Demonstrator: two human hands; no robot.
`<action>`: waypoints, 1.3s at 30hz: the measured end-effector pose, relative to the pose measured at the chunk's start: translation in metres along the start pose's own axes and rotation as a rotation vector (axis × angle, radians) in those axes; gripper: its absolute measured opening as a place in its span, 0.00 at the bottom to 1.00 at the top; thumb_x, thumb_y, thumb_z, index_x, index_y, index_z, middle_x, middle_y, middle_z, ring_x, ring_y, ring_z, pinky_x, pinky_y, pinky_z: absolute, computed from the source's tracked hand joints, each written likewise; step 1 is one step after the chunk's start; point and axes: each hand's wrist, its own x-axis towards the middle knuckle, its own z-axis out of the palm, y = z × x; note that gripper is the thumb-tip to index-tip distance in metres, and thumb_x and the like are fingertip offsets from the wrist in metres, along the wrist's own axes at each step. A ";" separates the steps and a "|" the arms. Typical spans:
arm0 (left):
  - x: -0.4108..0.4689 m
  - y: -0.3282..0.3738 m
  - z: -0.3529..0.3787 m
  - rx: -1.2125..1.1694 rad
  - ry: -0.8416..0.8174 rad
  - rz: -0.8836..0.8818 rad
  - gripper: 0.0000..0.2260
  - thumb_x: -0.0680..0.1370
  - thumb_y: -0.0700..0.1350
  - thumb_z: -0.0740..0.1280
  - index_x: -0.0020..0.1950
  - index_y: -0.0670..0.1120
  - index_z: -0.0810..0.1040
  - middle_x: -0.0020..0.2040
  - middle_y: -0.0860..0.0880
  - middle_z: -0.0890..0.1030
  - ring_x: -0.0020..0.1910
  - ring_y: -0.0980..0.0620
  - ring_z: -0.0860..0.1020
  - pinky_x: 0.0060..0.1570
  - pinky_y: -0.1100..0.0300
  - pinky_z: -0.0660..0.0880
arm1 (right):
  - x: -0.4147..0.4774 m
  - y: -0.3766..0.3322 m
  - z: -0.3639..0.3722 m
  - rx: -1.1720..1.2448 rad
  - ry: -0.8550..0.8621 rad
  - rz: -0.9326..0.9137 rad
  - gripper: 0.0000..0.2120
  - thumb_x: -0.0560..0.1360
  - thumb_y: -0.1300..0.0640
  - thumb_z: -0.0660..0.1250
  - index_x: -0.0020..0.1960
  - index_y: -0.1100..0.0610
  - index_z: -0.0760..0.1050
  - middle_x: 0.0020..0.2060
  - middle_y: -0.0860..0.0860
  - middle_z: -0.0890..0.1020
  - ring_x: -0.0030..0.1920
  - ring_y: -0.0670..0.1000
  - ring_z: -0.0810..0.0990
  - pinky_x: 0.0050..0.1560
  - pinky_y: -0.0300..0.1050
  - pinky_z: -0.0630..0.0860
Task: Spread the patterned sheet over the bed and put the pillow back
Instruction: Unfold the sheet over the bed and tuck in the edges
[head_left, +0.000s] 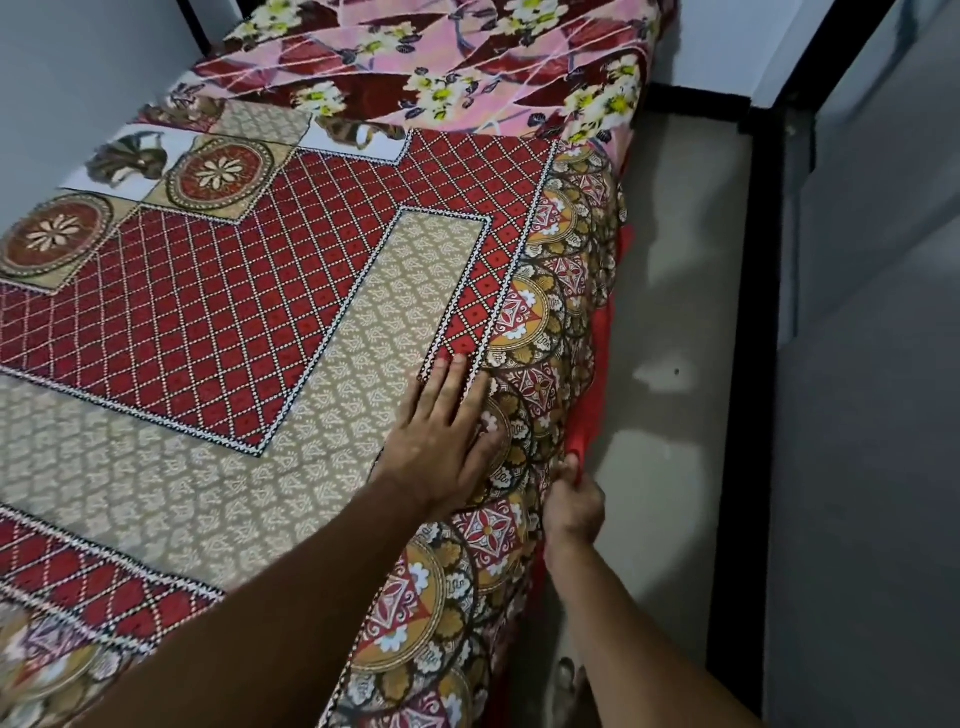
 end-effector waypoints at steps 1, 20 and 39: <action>-0.006 -0.003 0.001 -0.006 -0.002 -0.005 0.32 0.81 0.65 0.33 0.81 0.51 0.35 0.80 0.44 0.34 0.79 0.47 0.32 0.78 0.44 0.42 | -0.003 -0.001 0.001 -0.037 -0.020 0.033 0.23 0.82 0.38 0.57 0.51 0.53 0.82 0.45 0.57 0.84 0.47 0.61 0.82 0.52 0.56 0.80; -0.117 -0.006 0.018 0.004 -0.002 -0.029 0.32 0.81 0.66 0.34 0.80 0.52 0.32 0.79 0.44 0.32 0.78 0.47 0.31 0.78 0.43 0.41 | -0.093 0.044 -0.028 0.103 -0.194 0.325 0.41 0.72 0.22 0.55 0.59 0.58 0.79 0.52 0.60 0.83 0.53 0.61 0.81 0.59 0.56 0.78; -0.181 0.013 0.027 0.014 0.002 -0.040 0.31 0.82 0.65 0.38 0.80 0.51 0.33 0.80 0.44 0.32 0.78 0.48 0.30 0.78 0.44 0.41 | -0.185 0.118 -0.074 0.216 -0.345 0.463 0.40 0.75 0.30 0.62 0.67 0.66 0.75 0.63 0.63 0.80 0.63 0.64 0.79 0.64 0.57 0.75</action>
